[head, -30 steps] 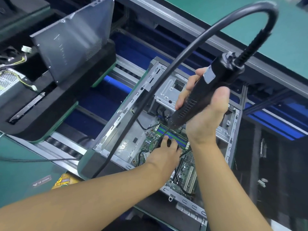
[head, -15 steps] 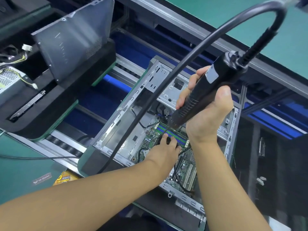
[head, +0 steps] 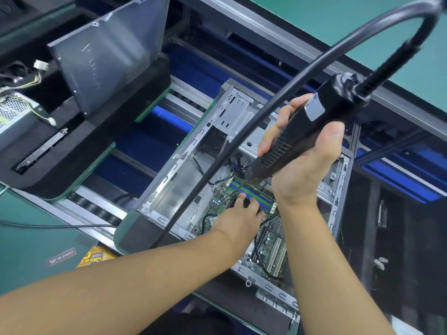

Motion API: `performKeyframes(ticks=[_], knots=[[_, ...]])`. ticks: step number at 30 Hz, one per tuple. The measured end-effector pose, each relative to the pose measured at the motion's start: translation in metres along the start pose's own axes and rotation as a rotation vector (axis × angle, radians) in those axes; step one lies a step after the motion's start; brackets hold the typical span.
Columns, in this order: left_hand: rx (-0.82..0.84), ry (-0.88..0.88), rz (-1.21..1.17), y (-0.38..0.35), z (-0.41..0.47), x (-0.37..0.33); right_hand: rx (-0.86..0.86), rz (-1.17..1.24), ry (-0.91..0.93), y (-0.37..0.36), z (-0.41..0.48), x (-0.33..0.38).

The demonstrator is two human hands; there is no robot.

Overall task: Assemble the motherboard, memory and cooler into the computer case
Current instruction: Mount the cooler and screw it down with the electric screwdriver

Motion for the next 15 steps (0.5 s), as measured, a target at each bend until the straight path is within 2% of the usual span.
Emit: performKeyframes(ticks=[3, 8, 15], knots=[[0.0, -0.082, 0.085, -0.0014, 0.0019, -0.0035, 0.067, 0.053, 0.017, -0.0012, 0.002, 0.0047], [0.011, -0.014, 0.042, -0.0077, 0.0045, -0.0022, 0.071, 0.05, 0.02, -0.0032, -0.0009, 0.0046], [-0.009, -0.068, 0.105, -0.006, 0.0044, -0.0032, 0.029, 0.042, 0.007, 0.0034, 0.0029, -0.0014]])
Point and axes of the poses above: each hand's wrist, its own z-axis towards the middle knuckle, its own y-axis out of the back of the hand, x = y × z, the point moved 2 cm from there along z, towards the middle knuckle, and after that the axes turned 12 degrees about -x, right-handed, at the moved point
